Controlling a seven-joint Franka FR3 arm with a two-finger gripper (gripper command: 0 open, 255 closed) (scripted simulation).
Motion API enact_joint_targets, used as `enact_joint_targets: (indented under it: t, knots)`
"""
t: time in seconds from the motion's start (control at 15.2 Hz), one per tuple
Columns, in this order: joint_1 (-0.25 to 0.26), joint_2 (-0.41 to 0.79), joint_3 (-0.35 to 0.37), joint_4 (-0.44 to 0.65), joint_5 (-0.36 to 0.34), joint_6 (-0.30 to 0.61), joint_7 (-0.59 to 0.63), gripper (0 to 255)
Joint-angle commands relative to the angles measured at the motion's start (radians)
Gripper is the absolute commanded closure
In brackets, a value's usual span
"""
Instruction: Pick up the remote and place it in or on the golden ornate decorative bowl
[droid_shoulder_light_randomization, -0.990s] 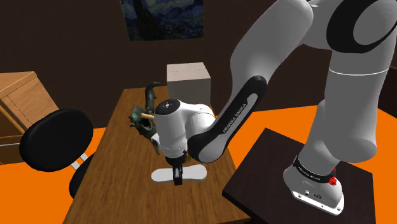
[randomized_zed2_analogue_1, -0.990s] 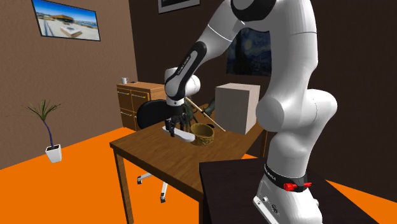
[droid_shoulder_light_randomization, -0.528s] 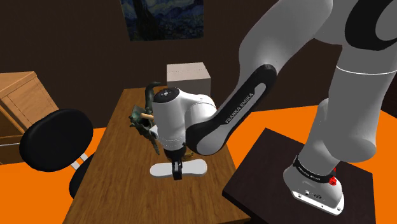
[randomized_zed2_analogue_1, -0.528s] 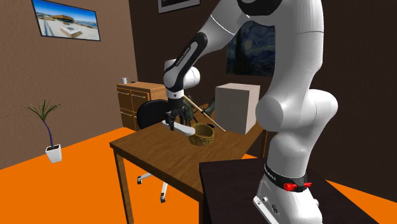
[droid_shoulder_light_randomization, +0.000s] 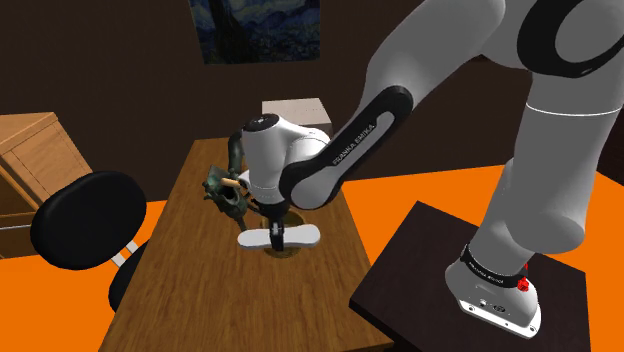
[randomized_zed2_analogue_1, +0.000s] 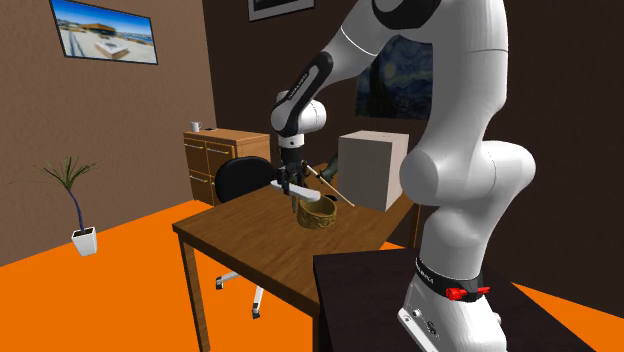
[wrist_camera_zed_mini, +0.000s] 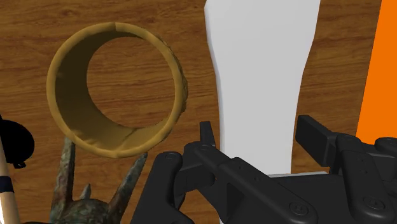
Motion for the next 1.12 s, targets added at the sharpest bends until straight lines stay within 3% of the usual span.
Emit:
enact_joint_targets:
  t: [0.0,0.59,1.06]
  knots:
    - [-0.025,0.013,-0.017,0.021,-0.002,-0.006,-0.044,255]
    - [-0.129,0.116,-0.091,0.182,-0.016,-0.060,-0.224,255]
    - [-0.118,0.180,-0.106,0.167,-0.048,0.015,-0.201,255]
